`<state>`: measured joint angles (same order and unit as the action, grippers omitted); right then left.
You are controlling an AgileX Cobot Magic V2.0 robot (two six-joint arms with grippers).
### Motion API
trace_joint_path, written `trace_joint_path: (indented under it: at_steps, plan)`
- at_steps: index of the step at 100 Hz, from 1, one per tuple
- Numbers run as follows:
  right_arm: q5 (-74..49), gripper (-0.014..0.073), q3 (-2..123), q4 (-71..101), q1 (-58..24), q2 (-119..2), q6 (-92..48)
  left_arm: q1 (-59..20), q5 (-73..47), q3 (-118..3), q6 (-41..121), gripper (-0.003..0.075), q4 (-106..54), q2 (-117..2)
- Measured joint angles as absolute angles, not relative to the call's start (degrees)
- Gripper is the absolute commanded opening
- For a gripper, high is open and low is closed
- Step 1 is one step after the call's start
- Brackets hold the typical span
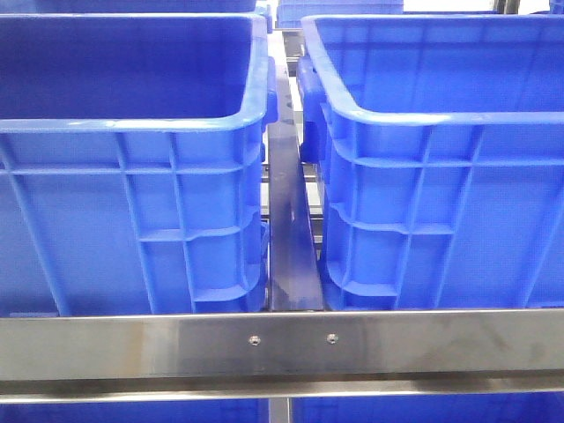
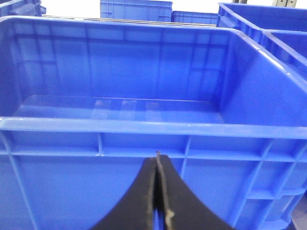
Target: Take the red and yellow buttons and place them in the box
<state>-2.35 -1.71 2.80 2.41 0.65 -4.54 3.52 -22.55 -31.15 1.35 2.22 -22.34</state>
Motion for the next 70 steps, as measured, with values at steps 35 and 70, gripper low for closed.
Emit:
trace_joint_path:
  at_steps: [35,70]
  plan:
    - [-2.35,-0.0069,-1.71,2.80,2.41,0.65,-4.54,3.52,-33.15,-46.32,1.35,0.0269,2.50,-44.61]
    - [-2.35,-0.0069,-1.71,2.80,2.41,0.65,-4.54,3.52,-39.12,-54.33,1.35,0.0537,2.53,-58.83]
